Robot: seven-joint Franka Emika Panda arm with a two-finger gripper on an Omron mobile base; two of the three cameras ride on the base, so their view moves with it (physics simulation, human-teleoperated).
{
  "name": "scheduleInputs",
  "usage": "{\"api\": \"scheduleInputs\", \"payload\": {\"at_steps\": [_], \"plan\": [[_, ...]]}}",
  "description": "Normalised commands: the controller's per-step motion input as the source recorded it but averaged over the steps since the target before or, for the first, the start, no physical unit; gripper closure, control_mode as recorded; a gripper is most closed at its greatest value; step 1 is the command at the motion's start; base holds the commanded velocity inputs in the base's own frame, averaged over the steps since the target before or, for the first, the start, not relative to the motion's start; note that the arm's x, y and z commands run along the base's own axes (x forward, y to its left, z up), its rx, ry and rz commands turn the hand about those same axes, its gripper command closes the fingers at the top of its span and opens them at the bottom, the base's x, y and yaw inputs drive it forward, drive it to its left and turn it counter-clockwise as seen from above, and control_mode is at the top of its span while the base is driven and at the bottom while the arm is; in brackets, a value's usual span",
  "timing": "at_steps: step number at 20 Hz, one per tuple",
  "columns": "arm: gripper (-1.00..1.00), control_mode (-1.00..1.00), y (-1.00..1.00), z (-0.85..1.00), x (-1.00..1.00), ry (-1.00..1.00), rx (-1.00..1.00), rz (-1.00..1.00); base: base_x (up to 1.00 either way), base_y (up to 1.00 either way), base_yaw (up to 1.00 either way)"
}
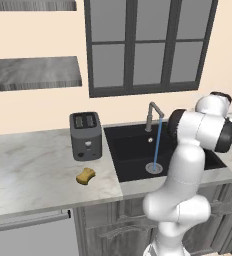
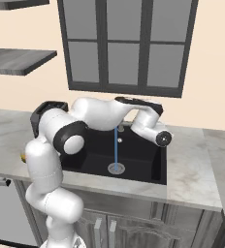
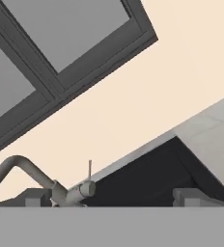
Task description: Soak the sponge with water for a few seconds and then drop it inside the sink.
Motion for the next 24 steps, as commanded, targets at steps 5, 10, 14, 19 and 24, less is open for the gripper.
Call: {"api": "scheduleInputs", "payload": {"at_steps": [5, 10, 14, 19, 24], "plan": [[-1.00, -1.00, 0.00, 0.49, -0.62, 0.09, -0.04, 0.00, 0.00, 0.00, 0.00], [-1.00, -1.00, 0.00, 0.34, -0.64, 0.05, -0.07, 0.00, 0.00, 0.00, 0.00], [-1.00, -1.00, 0.00, 0.43, -0.47, 0.09, -0.12, 0.00, 0.00, 0.00, 0.00], [-1.00, -1.00, 0.13, 0.31, -0.40, 0.16, -0.13, 0.00, 0.00, 0.00, 0.00], [-1.00, -1.00, 0.36, 0.02, -0.30, 0.20, -0.08, 0.00, 0.00, 0.00, 0.00]]}}
